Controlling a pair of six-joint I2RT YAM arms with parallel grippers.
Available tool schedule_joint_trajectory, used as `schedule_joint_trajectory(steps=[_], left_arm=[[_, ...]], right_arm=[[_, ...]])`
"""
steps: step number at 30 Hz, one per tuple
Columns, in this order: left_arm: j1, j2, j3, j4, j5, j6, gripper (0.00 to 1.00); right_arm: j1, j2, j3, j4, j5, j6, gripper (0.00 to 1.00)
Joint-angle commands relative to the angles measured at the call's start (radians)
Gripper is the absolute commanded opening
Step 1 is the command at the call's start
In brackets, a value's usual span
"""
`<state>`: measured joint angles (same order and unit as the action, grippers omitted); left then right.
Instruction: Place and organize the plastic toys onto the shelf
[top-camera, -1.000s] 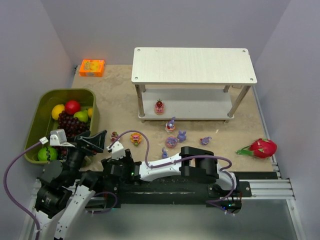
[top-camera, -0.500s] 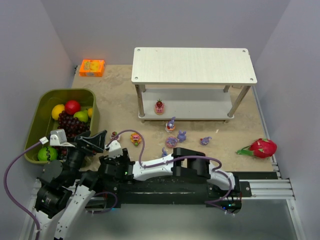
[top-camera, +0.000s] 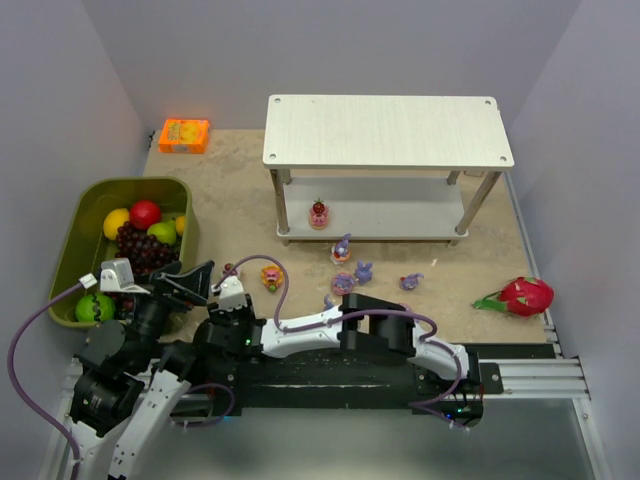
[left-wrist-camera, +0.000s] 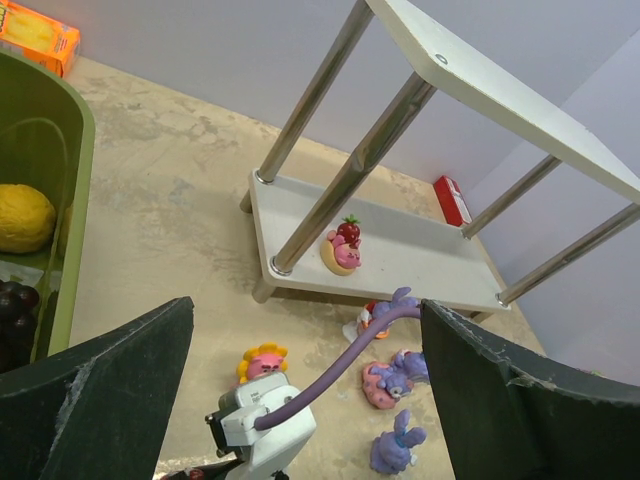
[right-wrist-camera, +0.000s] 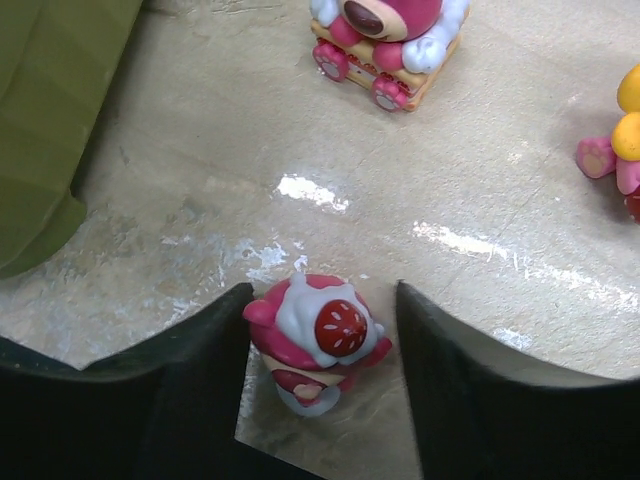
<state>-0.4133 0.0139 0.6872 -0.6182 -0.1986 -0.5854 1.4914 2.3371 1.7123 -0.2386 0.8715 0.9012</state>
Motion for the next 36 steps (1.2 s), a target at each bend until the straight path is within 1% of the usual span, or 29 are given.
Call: schedule_joint_trajectory(steps=[1,2,3,5,6,7,10,16,17,20,21,23,24,26,30,36], left_arm=[[0.008,-0.025,0.006,0.018,0.007,-0.01,0.99],[0.007,-0.025,0.006,0.017,0.007,-0.011,1.0],[0.007,-0.023,0.006,0.017,0.007,-0.01,1.0],[0.007,-0.022,0.006,0.017,0.007,-0.011,1.0],[0.007,-0.022,0.006,0.015,0.007,-0.011,0.99],[0.007,-0.02,0.006,0.017,0.007,-0.011,0.99],[0.005,-0.023,0.006,0.014,0.007,-0.013,1.0],[0.007,-0.029,0.008,0.015,0.007,-0.013,0.99],[0.007,-0.028,0.008,0.015,0.008,-0.013,0.99],[0.007,-0.029,0.006,0.017,0.007,-0.013,0.99],[0.007,-0.029,0.006,0.017,0.007,-0.011,0.99],[0.007,-0.029,0.006,0.017,0.007,-0.013,1.0],[0.007,-0.031,0.006,0.017,0.007,-0.014,0.99],[0.007,-0.031,0.006,0.015,0.007,-0.013,0.99],[0.007,-0.029,0.006,0.015,0.007,-0.014,1.0],[0.007,-0.034,0.008,0.012,0.002,-0.017,0.99]], right_arm=[[-0.005,0.01,-0.005,-0.018,0.058,0.027,0.47],[-0.005,0.001,-0.013,-0.001,0.061,0.021,0.41],[-0.005,-0.008,-0.029,0.007,0.06,0.002,0.27],[-0.005,-0.039,-0.046,0.019,0.057,-0.014,0.14],[-0.005,-0.05,-0.065,0.03,0.055,-0.028,0.05],[-0.005,-0.08,-0.074,0.033,0.054,-0.036,0.01],[-0.005,-0.134,-0.118,0.045,0.067,-0.077,0.0],[-0.057,-0.346,-0.241,0.056,0.067,-0.198,0.0],[-0.081,-0.414,-0.259,0.052,0.066,-0.212,0.0],[-0.14,-0.511,-0.33,0.058,0.06,-0.284,0.0],[-0.158,-0.568,-0.361,0.061,0.057,-0.315,0.0],[-0.212,-0.616,-0.396,0.09,0.035,-0.37,0.0],[-0.23,-0.657,-0.431,0.097,0.028,-0.416,0.0],[-0.293,-0.688,-0.465,0.125,-0.017,-0.467,0.0],[-0.371,-0.74,-0.552,0.182,-0.063,-0.576,0.0],[-0.502,-0.812,-0.637,0.236,-0.114,-0.639,0.0]])
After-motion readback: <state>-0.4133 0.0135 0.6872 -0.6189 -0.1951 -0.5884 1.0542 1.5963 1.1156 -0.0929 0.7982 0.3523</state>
